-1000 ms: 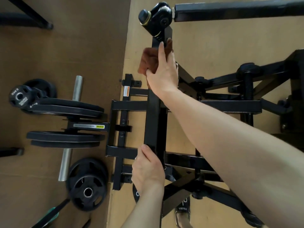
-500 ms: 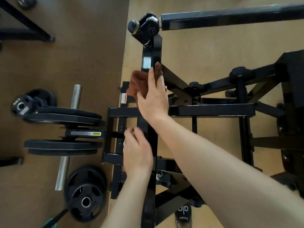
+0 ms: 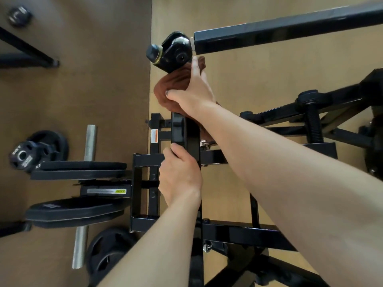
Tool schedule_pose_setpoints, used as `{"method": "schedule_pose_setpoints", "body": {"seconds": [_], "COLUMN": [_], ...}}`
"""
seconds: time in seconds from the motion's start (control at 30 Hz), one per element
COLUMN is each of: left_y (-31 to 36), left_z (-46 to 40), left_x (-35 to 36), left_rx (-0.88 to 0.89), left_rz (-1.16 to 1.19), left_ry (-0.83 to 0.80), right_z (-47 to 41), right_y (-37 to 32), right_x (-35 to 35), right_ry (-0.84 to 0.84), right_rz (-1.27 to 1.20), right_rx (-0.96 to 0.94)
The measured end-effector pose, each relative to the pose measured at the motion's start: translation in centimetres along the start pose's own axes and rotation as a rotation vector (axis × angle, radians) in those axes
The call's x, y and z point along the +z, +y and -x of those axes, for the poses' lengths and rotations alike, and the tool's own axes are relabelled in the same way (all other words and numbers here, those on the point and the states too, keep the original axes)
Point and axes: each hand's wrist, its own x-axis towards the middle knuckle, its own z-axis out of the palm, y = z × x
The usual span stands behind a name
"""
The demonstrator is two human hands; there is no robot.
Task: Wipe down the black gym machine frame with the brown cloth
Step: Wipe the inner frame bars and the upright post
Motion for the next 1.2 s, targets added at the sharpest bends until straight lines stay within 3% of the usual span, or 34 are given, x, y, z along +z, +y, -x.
{"method": "schedule_pose_setpoints", "body": {"seconds": [0.2,0.33,0.53,0.67,0.8,0.9,1.1,1.2], "left_y": [0.4,0.6,0.5,0.4,0.5,0.3,0.8,1.1], "left_z": [0.2,0.3,0.6,0.5,0.5,0.6,0.7,0.8], "left_x": [-0.2,-0.3,0.1,0.2,0.0,0.1,-0.1,-0.2], "left_rx": [-0.006,-0.023,-0.02,-0.016,-0.015,-0.008,-0.023,-0.02], "left_rz": [-0.028,-0.038,-0.043,-0.04,-0.04,-0.062,-0.059,-0.055], "left_ry": [0.019,0.018,0.05,0.053,0.051,0.043,0.048,0.055], "right_z": [1.7,4.9,1.1,-1.9,-3.1,-2.1,4.3,2.6], "right_y": [1.5,3.6,8.0,12.9,15.8,13.8,4.3,5.7], "right_x": [0.7,1.8,1.0,-0.6,-1.2,-1.1,2.7,1.9], "right_ry": [0.094,0.161,0.253,0.175,0.209,0.197,0.222,0.267], "right_rz": [0.034,-0.133,-0.254,-0.222,-0.21,-0.201,-0.546,-0.513], "right_rx": [-0.049,-0.044,0.285,0.417,0.539,0.604,0.33,0.405]}}
